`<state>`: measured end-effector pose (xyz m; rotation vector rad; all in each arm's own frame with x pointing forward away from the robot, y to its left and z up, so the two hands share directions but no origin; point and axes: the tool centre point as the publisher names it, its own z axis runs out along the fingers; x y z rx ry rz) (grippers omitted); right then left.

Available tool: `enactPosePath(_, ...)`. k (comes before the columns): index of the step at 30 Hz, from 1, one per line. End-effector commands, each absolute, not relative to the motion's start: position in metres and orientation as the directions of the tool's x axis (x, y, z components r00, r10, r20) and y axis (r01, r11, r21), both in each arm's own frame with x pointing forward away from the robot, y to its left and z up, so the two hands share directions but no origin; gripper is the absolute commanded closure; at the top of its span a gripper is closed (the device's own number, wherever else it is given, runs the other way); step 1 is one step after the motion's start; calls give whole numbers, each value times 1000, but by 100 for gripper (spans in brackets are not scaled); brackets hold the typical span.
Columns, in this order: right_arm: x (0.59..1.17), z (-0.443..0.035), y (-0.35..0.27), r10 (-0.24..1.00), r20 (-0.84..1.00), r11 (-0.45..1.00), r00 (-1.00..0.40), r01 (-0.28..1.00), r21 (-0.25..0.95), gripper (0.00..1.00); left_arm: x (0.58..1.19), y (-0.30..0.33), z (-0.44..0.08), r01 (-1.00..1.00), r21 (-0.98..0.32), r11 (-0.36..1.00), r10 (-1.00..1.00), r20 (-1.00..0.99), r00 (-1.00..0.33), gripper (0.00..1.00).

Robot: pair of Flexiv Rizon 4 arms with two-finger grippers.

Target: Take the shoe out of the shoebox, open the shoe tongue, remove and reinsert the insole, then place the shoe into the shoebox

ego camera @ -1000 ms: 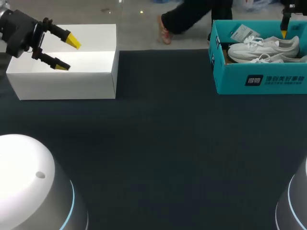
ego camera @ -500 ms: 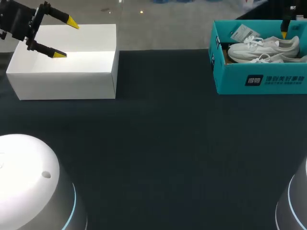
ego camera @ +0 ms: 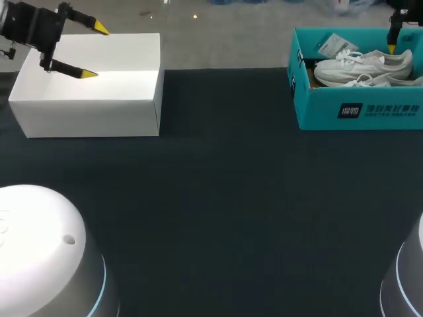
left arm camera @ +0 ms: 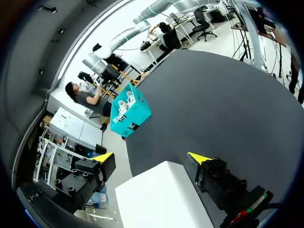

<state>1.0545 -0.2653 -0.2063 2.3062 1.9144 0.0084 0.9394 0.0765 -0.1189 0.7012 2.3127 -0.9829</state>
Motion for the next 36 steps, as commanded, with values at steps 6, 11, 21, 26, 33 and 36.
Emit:
enactPosePath(6, 1054, -206, -265, 978, -87, -178, 189, 977, 115, 0, 936, 69, -116, 205, -483, 851, -47, -459, -887, 0)
enactPosePath(11, 1054, -206, -265, 978, -87, -178, 189, 977, 115, 0, 969, 63, -119, -239, -444, 864, -382, -268, -884, 0)
enactPosePath(21, 1054, -205, -265, 978, -92, -179, 189, 977, 115, 0, 1000, 71, -126, -660, -380, 648, -730, -64, -680, 0)
enactPosePath(26, 1044, -200, -267, 978, -135, -142, 158, 982, 123, 0, 1004, 74, -128, -757, -350, 552, -821, -68, -567, 0)
enactPosePath(33, 1027, -203, -272, 972, -165, -148, 167, 982, 119, 0, 1014, 78, -131, -867, -317, 384, -923, -96, -374, 0)
enactPosePath(36, 1022, -200, -274, 970, -142, -177, 196, 974, 140, 0, 1020, 81, -135, -905, -294, 308, -951, -76, -299, 0)
